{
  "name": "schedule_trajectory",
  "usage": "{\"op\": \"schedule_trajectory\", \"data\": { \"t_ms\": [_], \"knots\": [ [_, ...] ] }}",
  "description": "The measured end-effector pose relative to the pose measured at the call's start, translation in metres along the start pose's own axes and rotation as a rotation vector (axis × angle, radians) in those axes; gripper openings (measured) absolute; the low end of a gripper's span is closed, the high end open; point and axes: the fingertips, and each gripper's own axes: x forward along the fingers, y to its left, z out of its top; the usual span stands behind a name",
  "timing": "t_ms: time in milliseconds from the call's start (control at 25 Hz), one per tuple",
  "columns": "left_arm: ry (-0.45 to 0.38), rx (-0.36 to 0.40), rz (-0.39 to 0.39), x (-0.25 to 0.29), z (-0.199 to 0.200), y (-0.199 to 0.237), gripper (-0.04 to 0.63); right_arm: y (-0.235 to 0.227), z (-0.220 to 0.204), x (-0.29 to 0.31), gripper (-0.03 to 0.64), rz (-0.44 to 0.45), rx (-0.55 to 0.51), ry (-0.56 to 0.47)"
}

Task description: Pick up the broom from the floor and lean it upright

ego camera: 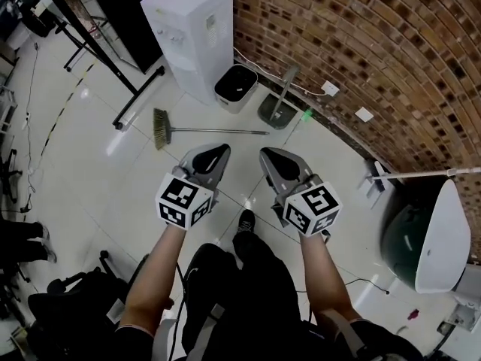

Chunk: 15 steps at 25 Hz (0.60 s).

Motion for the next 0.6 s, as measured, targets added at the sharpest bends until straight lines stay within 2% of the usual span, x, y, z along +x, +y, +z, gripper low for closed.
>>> {"op": "schedule_trajectory", "data": {
  "t_ms": [120,320,440,600],
  "knots": [
    [0.05,0.024,-0.027,0.044,-0.009,0.025,0.002,-0.038,0.002,0.027,0.003,-0.012,0.022,-0.011],
    [0.149,0.028,-0.108,0.117,-0.056,0.063,0.002,-0.098,-0.026,0.064,0.003,-0.104,0.039,0.019],
    [0.225,0.044,-0.167,0.169,-0.105,0.089,0.002,-0.136,-0.068,0.092,0.003,-0.147,0.042,0.085],
    [0.328,0.062,-0.27,0.24,-0.197,0.127,0.002,-0.181,-0.141,0.137,0.003,-0.196,0.056,0.162]
  ]
}}
